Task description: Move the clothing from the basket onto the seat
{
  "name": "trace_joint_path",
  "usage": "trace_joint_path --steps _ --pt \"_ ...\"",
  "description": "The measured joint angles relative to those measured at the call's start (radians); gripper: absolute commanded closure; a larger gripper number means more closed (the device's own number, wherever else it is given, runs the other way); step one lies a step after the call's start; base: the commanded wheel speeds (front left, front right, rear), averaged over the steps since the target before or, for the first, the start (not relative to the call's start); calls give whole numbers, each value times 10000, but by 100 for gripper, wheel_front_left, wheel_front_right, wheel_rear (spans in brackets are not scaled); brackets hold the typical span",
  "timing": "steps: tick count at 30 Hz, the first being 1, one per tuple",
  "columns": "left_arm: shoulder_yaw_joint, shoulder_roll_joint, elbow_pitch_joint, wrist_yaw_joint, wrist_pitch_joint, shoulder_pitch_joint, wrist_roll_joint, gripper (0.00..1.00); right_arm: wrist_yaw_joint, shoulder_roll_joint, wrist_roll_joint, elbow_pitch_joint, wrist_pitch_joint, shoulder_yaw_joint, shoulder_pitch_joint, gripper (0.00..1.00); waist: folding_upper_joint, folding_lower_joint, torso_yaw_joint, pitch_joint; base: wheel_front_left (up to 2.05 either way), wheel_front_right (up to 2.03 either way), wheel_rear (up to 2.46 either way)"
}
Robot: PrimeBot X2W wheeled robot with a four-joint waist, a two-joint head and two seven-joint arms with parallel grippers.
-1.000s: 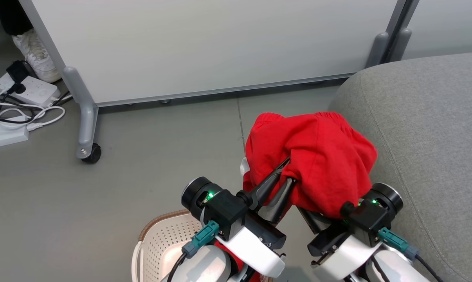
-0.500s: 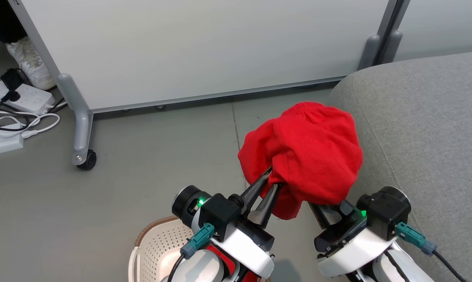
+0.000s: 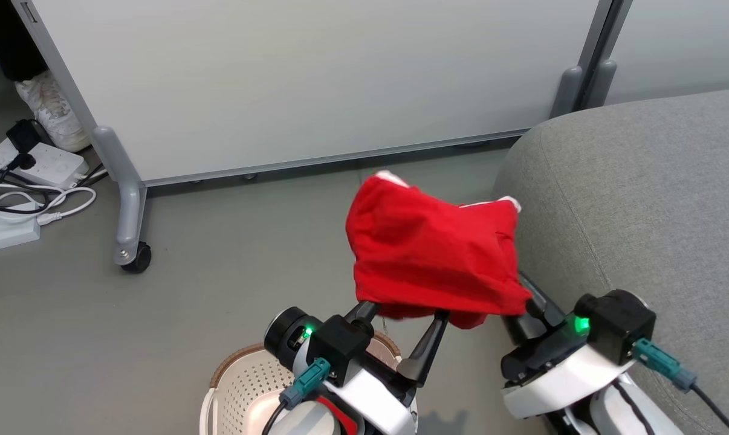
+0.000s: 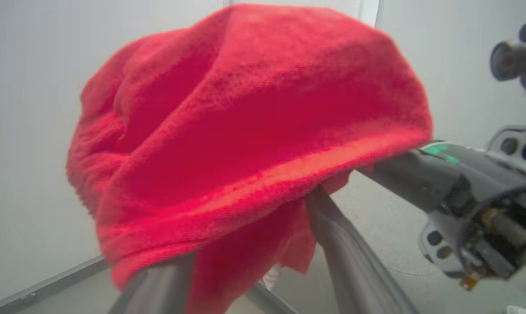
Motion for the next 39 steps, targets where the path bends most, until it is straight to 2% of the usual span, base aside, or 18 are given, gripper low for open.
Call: trace_joint_path --steps 8,16,25,31,39 --pt "431 0 105 2 0 196 278 0 0 0 -165 -4 0 -734 90 100 0 0 -34 24 0 0 0" --pt "966 8 222 -13 0 563 533 0 0 -286 -311 -61 0 -1634 304 100 0 0 -90 37 0 0 0" --pt "1256 8 523 -481 0 1130 777 0 0 -205 -581 38 0 -2688 882 100 0 0 -209 40 0 0 0" --pt "1365 0 757 -1145 0 1556 1072 0 0 -117 -585 213 0 -3156 1275 100 0 0 -269 49 0 0 0" --pt "1442 4 819 -1425 0 2000 1239 0 0 35 -711 510 0 -3745 1817 100 0 0 -220 -10 0 0 0"
